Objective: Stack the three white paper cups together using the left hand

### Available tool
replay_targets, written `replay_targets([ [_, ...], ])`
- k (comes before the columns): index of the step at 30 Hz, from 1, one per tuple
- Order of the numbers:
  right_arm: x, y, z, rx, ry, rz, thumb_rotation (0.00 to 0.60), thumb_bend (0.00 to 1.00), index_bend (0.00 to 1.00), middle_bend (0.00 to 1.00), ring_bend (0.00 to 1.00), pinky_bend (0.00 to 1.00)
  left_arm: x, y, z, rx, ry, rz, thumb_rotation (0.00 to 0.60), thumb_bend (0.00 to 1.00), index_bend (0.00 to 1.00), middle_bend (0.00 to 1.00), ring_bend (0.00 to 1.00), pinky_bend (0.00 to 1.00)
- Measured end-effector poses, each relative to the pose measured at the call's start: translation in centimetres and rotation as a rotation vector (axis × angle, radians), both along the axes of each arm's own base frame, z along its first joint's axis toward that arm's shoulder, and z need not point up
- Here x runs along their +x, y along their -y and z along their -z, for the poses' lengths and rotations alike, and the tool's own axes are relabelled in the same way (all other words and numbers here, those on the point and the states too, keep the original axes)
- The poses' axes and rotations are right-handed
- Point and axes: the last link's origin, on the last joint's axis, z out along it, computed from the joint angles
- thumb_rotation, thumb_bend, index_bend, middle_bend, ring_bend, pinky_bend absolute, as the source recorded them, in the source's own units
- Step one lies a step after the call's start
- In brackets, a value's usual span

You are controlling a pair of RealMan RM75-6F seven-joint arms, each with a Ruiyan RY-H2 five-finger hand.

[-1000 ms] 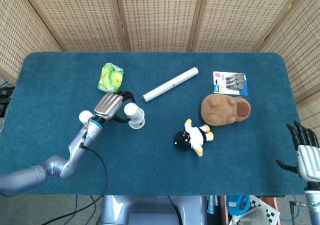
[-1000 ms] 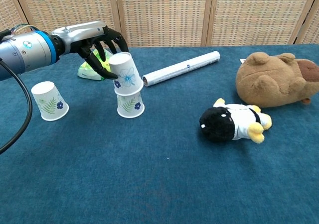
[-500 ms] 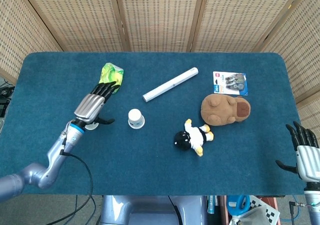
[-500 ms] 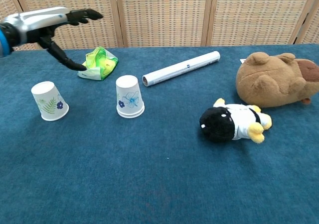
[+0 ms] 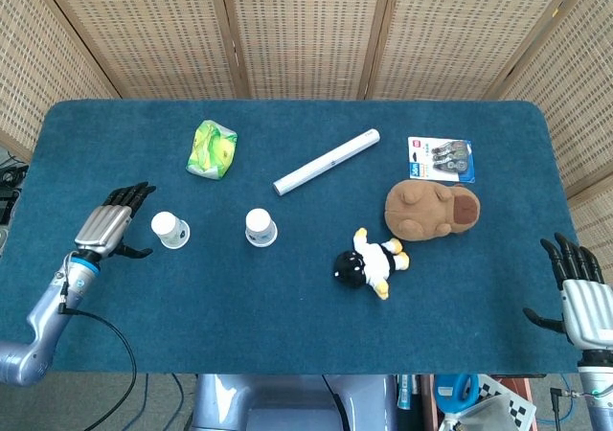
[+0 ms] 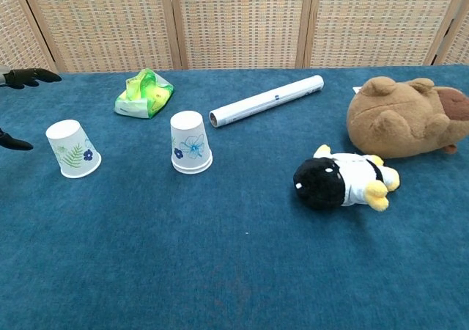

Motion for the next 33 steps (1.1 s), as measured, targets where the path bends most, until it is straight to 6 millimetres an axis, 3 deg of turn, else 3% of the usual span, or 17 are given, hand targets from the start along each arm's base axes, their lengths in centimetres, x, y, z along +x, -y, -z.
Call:
replay_targets([
  [5,-0.1,0.0,0.0,-0.002,-0.003,0.004,0.6,0.0,0.0,0.0,0.0,0.0,-1.2,-0.7,0.7,-0.008,0.025,-0.02,0.6,0.19,0.03,0.08,0.06,0.15],
  [9,-0.2,0.1,0.0,-0.003,-0.003,0.011,0.6,0.0,0.0,0.0,0.0,0.0,-1.5,-1.3,1.5,-0.036,0.016,-0.02,0.6,0.19,0.13,0.17,0.16,0.23],
  [17,-0.3,0.2,0.0,-0.001,-0.006,0.008,0.6,0.0,0.0,0.0,0.0,0.0,-0.5,-2.8,3.1,-0.028,-0.011,0.029,0.6,0.19,0.24,0.3,0.27,0.32],
  [22,-0.4,0.3,0.0,0.0,-0.008,0.015,0.6,0.0,0.0,0.0,0.0,0.0,0.2,-3.3,3.6,-0.022,-0.02,0.049,0.6,0.19,0.39,0.42,0.37,0.4],
  [33,-0.3,0.3,0.1,0.002,-0.009,0.013,0.6,0.0,0.0,0.0,0.0,0.0,0.9,-3.3,3.1,0.022,0.004,0.06,0.6,0.19,0.42,0.45,0.4,0.42],
])
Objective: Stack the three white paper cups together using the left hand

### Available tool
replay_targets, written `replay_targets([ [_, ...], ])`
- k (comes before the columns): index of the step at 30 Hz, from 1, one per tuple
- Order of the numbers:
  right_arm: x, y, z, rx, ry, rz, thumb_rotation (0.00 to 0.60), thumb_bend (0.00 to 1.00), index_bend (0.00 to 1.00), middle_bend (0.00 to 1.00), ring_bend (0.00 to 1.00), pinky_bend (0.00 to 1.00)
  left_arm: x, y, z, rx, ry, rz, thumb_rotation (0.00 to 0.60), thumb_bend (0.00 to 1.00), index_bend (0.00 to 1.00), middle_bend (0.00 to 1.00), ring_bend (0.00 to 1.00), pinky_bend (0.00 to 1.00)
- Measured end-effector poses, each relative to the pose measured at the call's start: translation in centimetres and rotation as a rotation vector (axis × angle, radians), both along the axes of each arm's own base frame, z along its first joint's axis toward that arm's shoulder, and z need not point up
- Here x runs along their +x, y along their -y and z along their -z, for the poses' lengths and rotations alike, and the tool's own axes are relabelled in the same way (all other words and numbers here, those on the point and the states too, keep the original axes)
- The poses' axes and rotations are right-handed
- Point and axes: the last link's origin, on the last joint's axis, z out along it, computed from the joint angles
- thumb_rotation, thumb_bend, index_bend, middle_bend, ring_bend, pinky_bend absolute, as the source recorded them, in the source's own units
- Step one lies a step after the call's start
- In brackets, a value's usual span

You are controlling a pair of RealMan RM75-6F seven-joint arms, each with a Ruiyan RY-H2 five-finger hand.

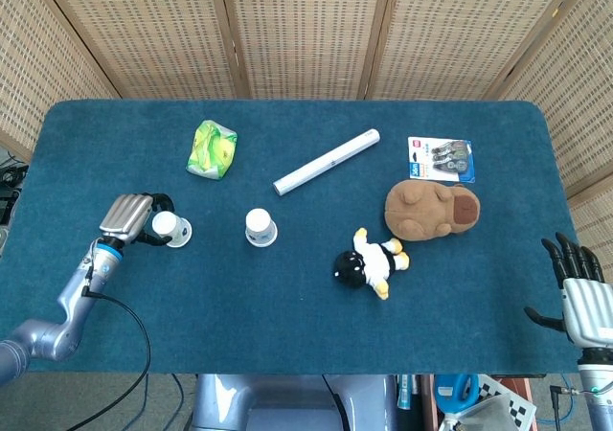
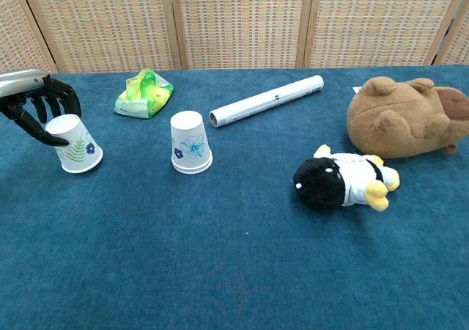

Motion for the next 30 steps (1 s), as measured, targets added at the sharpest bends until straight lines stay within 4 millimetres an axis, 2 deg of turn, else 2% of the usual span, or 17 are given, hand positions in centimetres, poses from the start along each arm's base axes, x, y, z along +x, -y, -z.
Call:
replay_targets([
  [7,0.1,0.0,-0.2,-0.005,0.009,-0.004,0.6,0.0,0.0,0.0,0.0,0.0,1.9,0.4,-2.4,0.036,0.082,0.045,0.6,0.19,0.42,0.45,0.4,0.42],
  [10,0.2,0.0,-0.2,-0.004,0.012,-0.007,0.6,0.0,0.0,0.0,0.0,0.0,3.8,0.7,-4.0,0.055,0.135,0.086,0.6,0.19,0.42,0.45,0.4,0.42],
  [15,0.3,0.0,-0.2,-0.002,0.017,-0.01,0.6,0.0,0.0,0.0,0.0,0.0,8.7,0.7,-5.7,0.064,0.212,0.177,0.6,0.19,0.42,0.45,0.4,0.42],
  [17,0.3,-0.1,-0.2,-0.003,0.018,-0.011,0.6,0.0,0.0,0.0,0.0,0.0,10.6,0.4,-5.7,0.054,0.222,0.207,0.6,0.19,0.42,0.45,0.4,0.42],
  [20,0.2,0.0,-0.4,-0.007,0.022,-0.008,0.6,0.0,0.0,0.0,0.0,0.0,12.2,-0.2,-4.8,0.03,0.22,0.215,0.6,0.19,0.42,0.45,0.4,0.42],
  [30,-0.4,-0.1,-1.0,-0.026,0.037,0.016,0.6,0.0,0.0,0.0,0.0,0.0,15.4,-1.3,-0.1,-0.071,0.238,0.156,0.6,0.19,0.42,0.45,0.4,0.42],
])
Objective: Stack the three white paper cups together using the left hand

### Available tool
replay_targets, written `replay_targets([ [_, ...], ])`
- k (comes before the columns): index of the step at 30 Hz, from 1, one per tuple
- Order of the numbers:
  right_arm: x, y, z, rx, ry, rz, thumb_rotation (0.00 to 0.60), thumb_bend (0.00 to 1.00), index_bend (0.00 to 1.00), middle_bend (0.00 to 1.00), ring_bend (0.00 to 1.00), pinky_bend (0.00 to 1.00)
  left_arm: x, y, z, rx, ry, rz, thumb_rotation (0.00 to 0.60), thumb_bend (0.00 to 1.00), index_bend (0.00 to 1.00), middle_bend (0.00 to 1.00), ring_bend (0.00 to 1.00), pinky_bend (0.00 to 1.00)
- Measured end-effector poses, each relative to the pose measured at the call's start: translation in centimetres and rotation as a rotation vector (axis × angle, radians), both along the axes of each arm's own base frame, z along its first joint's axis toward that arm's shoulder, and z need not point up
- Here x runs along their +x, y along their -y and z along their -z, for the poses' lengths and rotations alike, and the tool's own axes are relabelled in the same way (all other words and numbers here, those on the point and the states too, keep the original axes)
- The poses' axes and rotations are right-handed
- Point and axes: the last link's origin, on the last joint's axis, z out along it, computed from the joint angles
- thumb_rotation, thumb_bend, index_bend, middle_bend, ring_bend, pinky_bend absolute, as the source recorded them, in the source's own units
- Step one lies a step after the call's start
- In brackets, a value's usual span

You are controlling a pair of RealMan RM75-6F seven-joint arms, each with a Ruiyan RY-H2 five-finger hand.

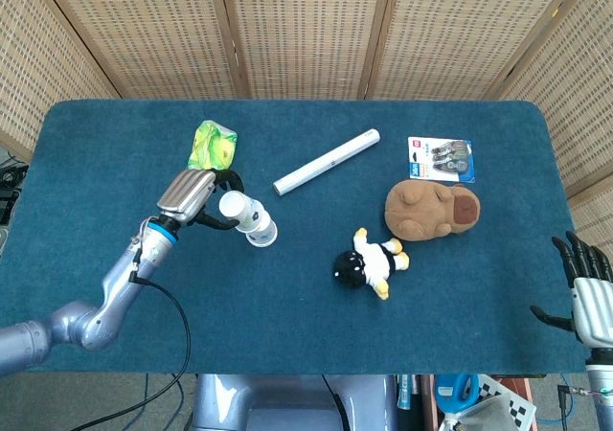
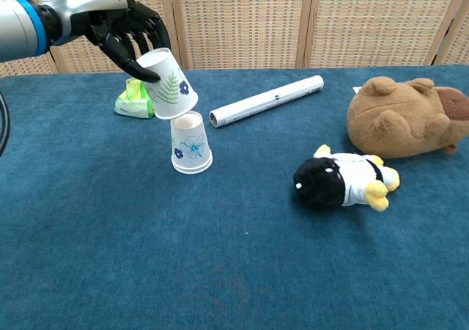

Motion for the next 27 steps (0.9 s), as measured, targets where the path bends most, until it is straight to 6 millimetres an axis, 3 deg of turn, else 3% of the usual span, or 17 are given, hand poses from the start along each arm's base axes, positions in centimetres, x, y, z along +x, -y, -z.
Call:
replay_targets([
  [12,-0.3,0.1,-0.3,-0.006,0.007,0.009,0.6,0.0,0.0,0.0,0.0,0.0,0.2,-0.9,1.7,-0.009,-0.02,-0.032,0.6,0.19,0.42,0.45,0.4,0.42],
  [14,-0.3,0.1,-0.3,-0.006,0.007,0.01,0.6,0.0,0.0,0.0,0.0,0.0,0.2,-0.9,1.9,-0.018,-0.022,-0.036,0.6,0.19,0.42,0.41,0.37,0.42],
  [15,-0.3,0.1,-0.3,-0.006,0.007,0.01,0.6,0.0,0.0,0.0,0.0,0.0,0.2,-0.9,2.0,-0.023,-0.022,-0.037,0.6,0.19,0.37,0.32,0.31,0.4],
  [17,-0.2,0.1,-0.3,-0.007,0.007,0.008,0.6,0.0,0.0,0.0,0.0,0.0,0.2,-0.8,2.1,-0.04,-0.015,-0.04,0.6,0.19,0.16,0.11,0.14,0.3],
  [18,-0.2,0.1,-0.3,-0.008,0.006,0.007,0.6,0.0,0.0,0.0,0.0,0.0,0.2,-0.7,2.2,-0.05,-0.008,-0.041,0.6,0.19,0.05,0.03,0.05,0.21],
  [19,-0.2,0.0,-0.3,-0.008,0.006,0.006,0.6,0.0,0.0,0.0,0.0,0.0,0.3,-0.7,2.2,-0.058,0.001,-0.042,0.6,0.19,0.0,0.0,0.0,0.12],
  [22,-0.2,0.0,-0.3,-0.008,0.005,0.005,0.6,0.0,0.0,0.0,0.0,0.0,0.4,-0.5,2.0,-0.062,0.04,-0.035,0.6,0.18,0.0,0.0,0.0,0.01],
  [27,0.0,-0.1,-0.1,0.001,-0.003,-0.003,0.6,0.0,0.0,0.0,0.0,0.0,-0.4,0.1,0.0,0.033,0.079,0.003,0.6,0.18,0.0,0.0,0.0,0.0],
])
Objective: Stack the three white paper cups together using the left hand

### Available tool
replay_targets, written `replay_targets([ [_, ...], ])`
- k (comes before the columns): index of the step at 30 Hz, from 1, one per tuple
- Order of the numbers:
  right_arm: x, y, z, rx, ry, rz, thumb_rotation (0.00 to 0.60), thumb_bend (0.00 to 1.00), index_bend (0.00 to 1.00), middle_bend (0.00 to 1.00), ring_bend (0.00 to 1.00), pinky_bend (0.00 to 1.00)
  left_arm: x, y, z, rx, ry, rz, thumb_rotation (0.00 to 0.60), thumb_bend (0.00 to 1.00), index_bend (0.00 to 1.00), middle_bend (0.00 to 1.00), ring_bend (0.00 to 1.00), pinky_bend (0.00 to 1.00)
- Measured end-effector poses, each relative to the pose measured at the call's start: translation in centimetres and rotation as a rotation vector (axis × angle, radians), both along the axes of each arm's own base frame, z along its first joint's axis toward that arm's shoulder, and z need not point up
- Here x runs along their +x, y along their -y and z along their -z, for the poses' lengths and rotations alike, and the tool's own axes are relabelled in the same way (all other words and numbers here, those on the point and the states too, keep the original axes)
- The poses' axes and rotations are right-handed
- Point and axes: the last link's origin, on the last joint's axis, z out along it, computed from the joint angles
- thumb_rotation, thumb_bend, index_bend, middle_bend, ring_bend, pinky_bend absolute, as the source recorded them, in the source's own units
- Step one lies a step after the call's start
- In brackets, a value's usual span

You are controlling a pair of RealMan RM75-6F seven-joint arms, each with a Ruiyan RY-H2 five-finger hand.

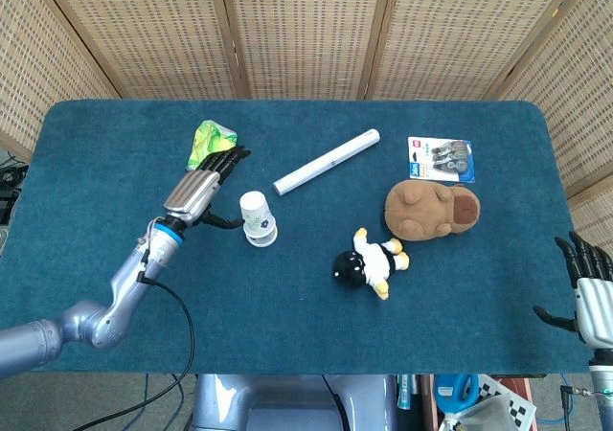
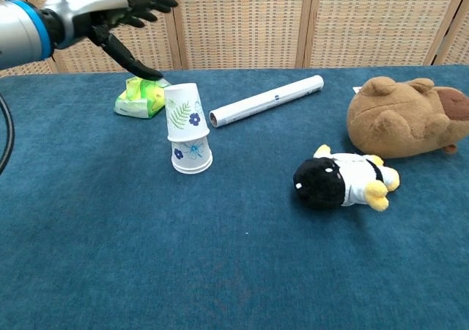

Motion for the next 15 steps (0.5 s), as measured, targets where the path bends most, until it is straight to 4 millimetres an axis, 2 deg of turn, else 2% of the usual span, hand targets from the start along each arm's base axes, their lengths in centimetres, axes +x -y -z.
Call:
replay_targets([
  [4,0.3,-0.1,0.3,0.008,-0.006,-0.011,0.6,0.0,0.0,0.0,0.0,0.0,-2.5,1.4,-2.9,0.126,0.006,0.003,0.6,0.18,0.0,0.0,0.0,0.0],
  [8,0.6,-0.2,0.5,0.015,-0.01,-0.023,0.6,0.0,0.0,0.0,0.0,0.0,-6.9,3.7,-6.6,0.247,0.006,-0.038,0.6,0.18,0.0,0.0,0.0,0.0],
  [15,1.2,-0.4,0.7,0.018,-0.012,-0.047,0.6,0.0,0.0,0.0,0.0,0.0,-13.9,7.7,-11.2,0.339,-0.023,-0.128,0.6,0.18,0.0,0.0,0.0,0.0],
])
